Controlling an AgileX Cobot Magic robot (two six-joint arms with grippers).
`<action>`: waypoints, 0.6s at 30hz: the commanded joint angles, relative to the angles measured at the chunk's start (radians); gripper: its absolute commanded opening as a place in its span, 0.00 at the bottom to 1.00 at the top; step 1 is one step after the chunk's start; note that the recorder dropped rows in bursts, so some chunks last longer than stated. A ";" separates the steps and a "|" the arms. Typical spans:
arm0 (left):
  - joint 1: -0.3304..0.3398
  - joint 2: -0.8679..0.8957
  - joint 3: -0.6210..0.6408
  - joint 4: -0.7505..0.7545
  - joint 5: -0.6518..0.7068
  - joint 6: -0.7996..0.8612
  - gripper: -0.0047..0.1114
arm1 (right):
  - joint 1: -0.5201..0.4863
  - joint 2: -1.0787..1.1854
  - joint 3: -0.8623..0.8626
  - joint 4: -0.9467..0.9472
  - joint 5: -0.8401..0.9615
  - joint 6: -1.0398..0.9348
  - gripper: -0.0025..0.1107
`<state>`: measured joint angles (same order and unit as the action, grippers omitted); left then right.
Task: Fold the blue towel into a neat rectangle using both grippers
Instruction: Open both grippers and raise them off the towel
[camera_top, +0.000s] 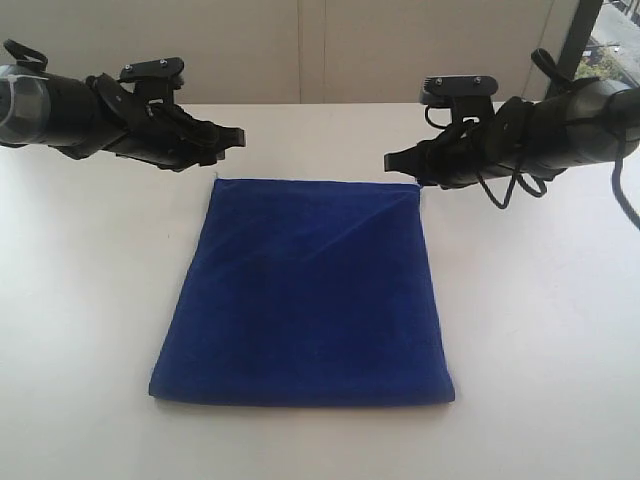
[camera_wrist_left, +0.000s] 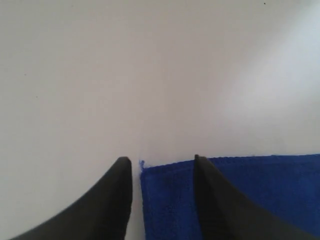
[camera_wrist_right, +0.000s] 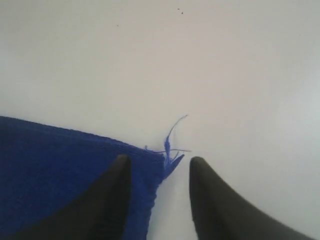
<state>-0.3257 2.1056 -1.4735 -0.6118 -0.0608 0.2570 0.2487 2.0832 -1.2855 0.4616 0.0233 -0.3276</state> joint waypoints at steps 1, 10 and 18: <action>0.004 0.001 -0.005 -0.012 0.005 0.008 0.44 | -0.011 0.000 -0.006 -0.010 -0.023 -0.009 0.47; 0.035 -0.068 -0.005 0.029 0.247 0.011 0.34 | -0.011 -0.092 -0.010 -0.010 0.225 -0.009 0.31; 0.116 -0.226 -0.005 0.127 0.717 0.011 0.04 | -0.011 -0.267 -0.006 -0.010 0.584 0.001 0.02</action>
<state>-0.2293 1.9388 -1.4735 -0.5099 0.4842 0.2673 0.2487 1.8743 -1.2912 0.4616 0.4916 -0.3276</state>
